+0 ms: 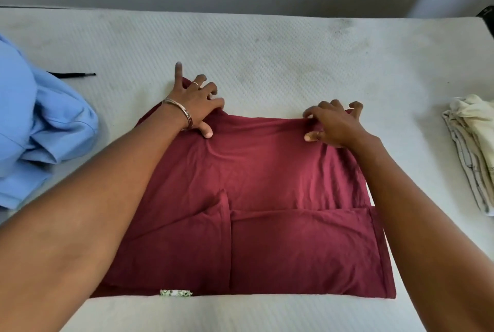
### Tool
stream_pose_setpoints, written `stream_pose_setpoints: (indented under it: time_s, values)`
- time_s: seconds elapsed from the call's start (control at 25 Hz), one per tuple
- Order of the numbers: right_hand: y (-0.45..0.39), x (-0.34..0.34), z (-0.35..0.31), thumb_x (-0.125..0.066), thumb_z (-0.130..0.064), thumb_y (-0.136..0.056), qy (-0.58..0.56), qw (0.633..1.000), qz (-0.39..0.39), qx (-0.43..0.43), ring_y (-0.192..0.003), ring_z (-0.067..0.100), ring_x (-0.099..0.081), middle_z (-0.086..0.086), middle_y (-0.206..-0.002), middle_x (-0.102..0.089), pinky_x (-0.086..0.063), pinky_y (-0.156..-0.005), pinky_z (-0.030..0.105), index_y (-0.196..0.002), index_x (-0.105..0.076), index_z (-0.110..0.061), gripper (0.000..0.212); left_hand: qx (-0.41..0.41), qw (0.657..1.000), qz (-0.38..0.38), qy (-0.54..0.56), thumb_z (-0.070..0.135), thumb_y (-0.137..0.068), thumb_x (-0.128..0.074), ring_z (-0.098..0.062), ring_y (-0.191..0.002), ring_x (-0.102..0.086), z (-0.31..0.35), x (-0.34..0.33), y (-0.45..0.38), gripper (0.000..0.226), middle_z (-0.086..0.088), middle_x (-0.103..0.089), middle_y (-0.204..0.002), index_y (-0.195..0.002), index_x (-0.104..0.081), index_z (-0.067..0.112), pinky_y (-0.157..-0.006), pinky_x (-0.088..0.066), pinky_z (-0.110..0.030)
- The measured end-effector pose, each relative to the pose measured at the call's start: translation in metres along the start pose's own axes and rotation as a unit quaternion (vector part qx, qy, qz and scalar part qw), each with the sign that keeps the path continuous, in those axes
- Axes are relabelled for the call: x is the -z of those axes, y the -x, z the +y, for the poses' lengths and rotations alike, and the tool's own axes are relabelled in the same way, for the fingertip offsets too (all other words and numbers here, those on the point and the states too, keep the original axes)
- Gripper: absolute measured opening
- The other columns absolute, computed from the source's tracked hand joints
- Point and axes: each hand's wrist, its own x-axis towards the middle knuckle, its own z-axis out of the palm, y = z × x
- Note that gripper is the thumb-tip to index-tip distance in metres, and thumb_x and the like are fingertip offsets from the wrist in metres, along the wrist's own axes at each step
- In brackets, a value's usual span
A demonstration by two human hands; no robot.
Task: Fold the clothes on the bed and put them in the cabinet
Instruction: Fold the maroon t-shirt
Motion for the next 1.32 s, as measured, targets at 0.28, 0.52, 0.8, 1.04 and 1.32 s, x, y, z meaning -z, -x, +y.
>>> stream_pose_setpoints:
  time_s: [0.28,0.52,0.8,1.04,1.32]
  values:
    - [0.019,0.007,0.023,-0.074,-0.028,-0.083,0.043,0.998,0.036,-0.033,-0.116,0.022,-0.041,0.0,-0.102,-0.055,-0.02,-0.103,0.053,-0.093,-0.064,-0.016,0.018,-0.002,0.965,0.005,0.262,0.041,-0.069,-0.081,-0.025,-0.084,-0.054,-0.014,0.01,0.021,0.044,-0.001,-0.054,-0.075,-0.089,-0.05,0.017,-0.091,-0.043,-0.04]
    - [0.093,0.005,0.013,-0.062,0.001,-0.077,0.018,0.983,0.159,-0.087,-0.091,0.026,-0.055,0.001,-0.083,-0.061,-0.025,-0.09,0.046,-0.079,-0.06,-0.015,0.016,0.018,0.944,0.055,0.325,0.042,-0.065,-0.084,-0.017,-0.078,-0.055,-0.018,0.002,0.088,0.063,0.002,-0.061,-0.087,-0.12,-0.055,0.035,-0.073,-0.046,-0.032]
    - [0.2,-0.038,-0.011,-0.057,0.008,-0.074,-0.078,0.971,0.17,-0.15,-0.092,0.029,-0.05,0.004,-0.091,-0.06,-0.032,-0.082,0.044,-0.078,-0.059,-0.015,0.023,0.053,0.954,0.089,0.28,0.033,-0.073,-0.078,-0.027,-0.088,-0.061,0.06,-0.022,0.209,0.038,0.003,-0.05,-0.091,-0.104,-0.058,0.025,-0.067,-0.05,-0.037]
    - [0.244,-0.073,-0.02,-0.053,0.01,-0.079,-0.078,0.961,0.093,-0.249,-0.115,0.03,-0.04,0.009,-0.121,-0.053,-0.031,-0.095,0.05,-0.099,-0.064,-0.017,0.036,0.217,0.962,-0.014,0.166,0.051,-0.08,-0.068,-0.021,-0.119,-0.051,0.129,-0.057,0.264,0.073,0.004,-0.054,-0.123,-0.141,-0.031,0.036,-0.093,-0.038,-0.044]
    - [0.262,-0.077,-0.105,-0.064,-0.001,-0.081,-0.176,0.973,0.086,-0.118,-0.118,0.031,-0.039,0.003,-0.121,-0.052,-0.031,-0.092,0.042,-0.108,-0.068,-0.023,0.035,0.357,0.905,0.054,0.226,0.018,-0.085,-0.064,-0.031,-0.102,-0.055,0.139,-0.054,0.277,0.025,-0.006,-0.062,-0.097,-0.11,-0.063,0.022,-0.084,-0.04,-0.048]
